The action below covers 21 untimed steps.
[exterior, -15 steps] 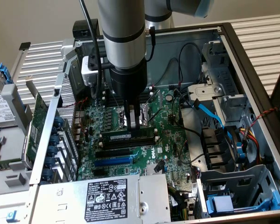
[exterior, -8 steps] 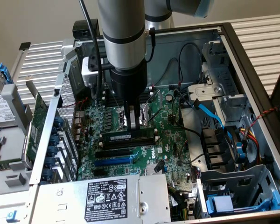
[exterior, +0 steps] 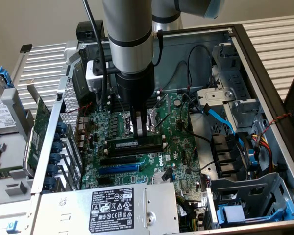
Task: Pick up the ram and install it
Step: 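Insert the ram into the slot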
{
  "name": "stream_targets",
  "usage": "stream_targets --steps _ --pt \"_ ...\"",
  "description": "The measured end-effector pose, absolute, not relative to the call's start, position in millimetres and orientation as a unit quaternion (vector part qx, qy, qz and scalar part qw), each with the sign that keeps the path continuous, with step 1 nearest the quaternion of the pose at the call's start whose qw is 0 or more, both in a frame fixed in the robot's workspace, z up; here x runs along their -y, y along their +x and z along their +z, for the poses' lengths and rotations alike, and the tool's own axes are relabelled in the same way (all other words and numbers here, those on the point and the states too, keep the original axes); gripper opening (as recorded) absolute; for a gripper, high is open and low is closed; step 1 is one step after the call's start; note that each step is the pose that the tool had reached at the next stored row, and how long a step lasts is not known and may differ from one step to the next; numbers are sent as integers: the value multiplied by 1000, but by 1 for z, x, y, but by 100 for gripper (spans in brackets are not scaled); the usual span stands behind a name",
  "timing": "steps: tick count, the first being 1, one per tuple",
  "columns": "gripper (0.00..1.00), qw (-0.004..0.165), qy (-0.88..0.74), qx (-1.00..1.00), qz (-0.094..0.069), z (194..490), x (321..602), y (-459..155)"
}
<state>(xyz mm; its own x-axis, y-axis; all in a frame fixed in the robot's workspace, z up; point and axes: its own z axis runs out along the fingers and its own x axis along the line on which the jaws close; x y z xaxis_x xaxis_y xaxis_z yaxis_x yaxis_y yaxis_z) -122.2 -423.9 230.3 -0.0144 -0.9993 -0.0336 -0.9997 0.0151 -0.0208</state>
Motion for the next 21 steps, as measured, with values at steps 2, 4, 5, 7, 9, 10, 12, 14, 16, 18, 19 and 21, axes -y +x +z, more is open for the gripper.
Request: stream_targets --steps 2,4,5,7,9,10,12,14,16,18,19,21 --pt "14 19 -702 -712 4 230 424 -122" --pt "14 19 -702 -712 4 229 424 -122" --pt "14 19 -702 -712 4 229 424 -122" --pt "14 19 -702 -712 4 229 424 -122" --pt "14 19 -702 -712 4 228 424 -122" --pt "14 19 -702 -712 4 228 424 -122" --pt "14 19 -702 -712 4 228 424 -122" --pt "14 19 -702 -712 4 228 424 -122" --pt "14 19 -702 -712 4 227 424 -122" --pt "14 19 -702 -712 4 227 424 -122" --pt "14 19 -702 -712 4 227 424 -123" --pt "14 20 -702 -712 4 227 424 -123"
